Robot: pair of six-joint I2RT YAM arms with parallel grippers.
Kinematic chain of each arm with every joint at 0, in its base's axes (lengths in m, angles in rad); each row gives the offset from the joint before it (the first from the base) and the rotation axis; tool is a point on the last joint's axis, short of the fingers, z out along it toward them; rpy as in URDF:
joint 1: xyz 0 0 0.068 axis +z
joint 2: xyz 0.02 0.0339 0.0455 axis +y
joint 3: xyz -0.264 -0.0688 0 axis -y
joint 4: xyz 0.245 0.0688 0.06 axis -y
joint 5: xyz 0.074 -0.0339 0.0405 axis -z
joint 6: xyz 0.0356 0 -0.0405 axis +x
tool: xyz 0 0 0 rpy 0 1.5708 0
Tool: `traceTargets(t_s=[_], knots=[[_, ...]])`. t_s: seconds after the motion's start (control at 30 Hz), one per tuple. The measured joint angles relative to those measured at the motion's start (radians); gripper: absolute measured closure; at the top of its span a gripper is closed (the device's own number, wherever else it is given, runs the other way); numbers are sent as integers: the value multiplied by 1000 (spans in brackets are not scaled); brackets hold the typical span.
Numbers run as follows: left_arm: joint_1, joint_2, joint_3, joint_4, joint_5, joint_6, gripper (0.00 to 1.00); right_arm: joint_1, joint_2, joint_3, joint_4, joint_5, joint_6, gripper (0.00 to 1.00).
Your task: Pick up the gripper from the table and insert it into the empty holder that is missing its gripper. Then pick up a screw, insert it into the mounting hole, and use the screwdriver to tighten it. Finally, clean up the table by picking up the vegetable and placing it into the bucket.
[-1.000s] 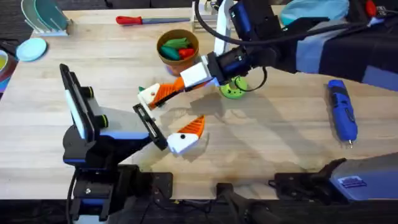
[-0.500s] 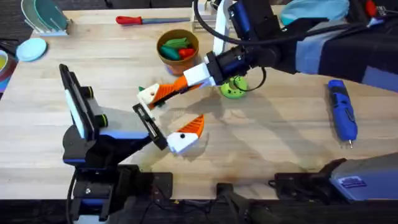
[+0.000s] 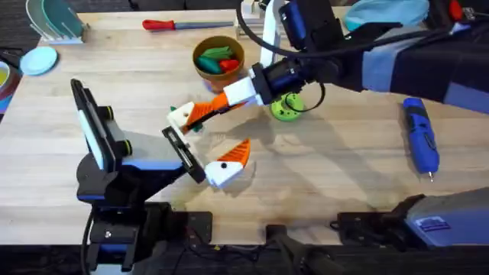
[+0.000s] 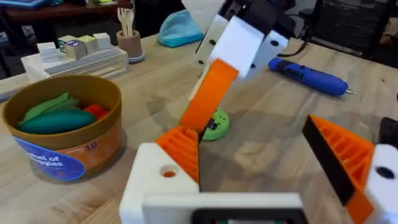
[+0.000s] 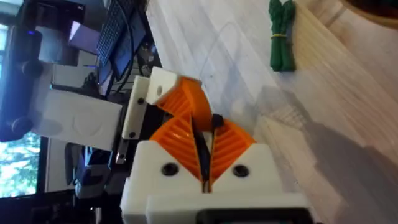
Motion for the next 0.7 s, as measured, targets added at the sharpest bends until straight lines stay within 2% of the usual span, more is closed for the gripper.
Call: traceTargets(t_s=[0.5, 0.7], knots=[[0, 0, 0, 1, 11, 5, 8, -6, 0, 0, -4, -39, 4, 602], [0, 0, 0, 0, 15, 5, 8, -21, 0, 0, -4, -58, 7, 385]])
